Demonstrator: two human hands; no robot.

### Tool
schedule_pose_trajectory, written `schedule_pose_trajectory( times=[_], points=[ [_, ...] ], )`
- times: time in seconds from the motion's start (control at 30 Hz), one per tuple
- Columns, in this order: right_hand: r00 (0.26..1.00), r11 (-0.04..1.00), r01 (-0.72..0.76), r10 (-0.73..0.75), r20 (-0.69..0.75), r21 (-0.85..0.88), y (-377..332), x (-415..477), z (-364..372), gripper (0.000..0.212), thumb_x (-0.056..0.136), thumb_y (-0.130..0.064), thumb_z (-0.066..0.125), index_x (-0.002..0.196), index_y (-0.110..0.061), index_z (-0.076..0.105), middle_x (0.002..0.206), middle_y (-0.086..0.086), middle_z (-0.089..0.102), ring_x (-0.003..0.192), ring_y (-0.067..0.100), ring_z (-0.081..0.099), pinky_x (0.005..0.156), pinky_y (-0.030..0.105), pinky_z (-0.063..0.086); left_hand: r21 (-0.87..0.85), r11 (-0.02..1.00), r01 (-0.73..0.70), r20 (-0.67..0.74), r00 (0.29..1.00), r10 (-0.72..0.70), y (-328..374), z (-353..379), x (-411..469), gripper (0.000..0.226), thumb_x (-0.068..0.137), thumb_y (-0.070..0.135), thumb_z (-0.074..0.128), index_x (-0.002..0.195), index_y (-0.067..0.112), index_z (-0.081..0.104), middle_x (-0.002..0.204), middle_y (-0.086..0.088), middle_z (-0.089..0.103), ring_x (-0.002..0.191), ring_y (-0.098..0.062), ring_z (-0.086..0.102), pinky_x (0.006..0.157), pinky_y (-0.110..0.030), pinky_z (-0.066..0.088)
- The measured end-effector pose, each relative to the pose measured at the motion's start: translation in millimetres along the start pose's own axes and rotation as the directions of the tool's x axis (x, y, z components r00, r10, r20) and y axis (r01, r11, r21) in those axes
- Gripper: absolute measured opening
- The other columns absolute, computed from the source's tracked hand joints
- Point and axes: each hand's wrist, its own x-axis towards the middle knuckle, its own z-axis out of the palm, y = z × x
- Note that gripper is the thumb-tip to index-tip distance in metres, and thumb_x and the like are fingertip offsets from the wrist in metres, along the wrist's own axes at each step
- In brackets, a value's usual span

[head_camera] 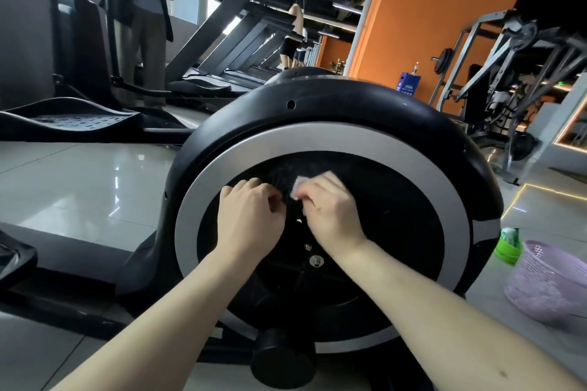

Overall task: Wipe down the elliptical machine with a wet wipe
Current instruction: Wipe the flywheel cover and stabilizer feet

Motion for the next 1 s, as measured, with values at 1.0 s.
schedule_pose_trajectory(
  times=[1.0],
  points=[
    [0.960, 0.959, -0.275, 0.271, -0.071, -0.061, -7, -21, -16, 0.033, 0.071, 0.014, 0.067, 0.086, -0.012, 0.079, 0.093, -0.007, 0.074, 0.087, 0.018, 0.066, 0.085, 0.026, 0.053, -0.053, 0.998, 0.025, -0.025, 0.999, -0.026, -10, -6, 7, 0.022, 0.086, 0.019, 0.060, 0.095, 0.023, 0.079, 0.098, 0.004, 0.073, 0.095, -0.022, 0.063, 0.090, -0.035, 0.036]
  ],
)
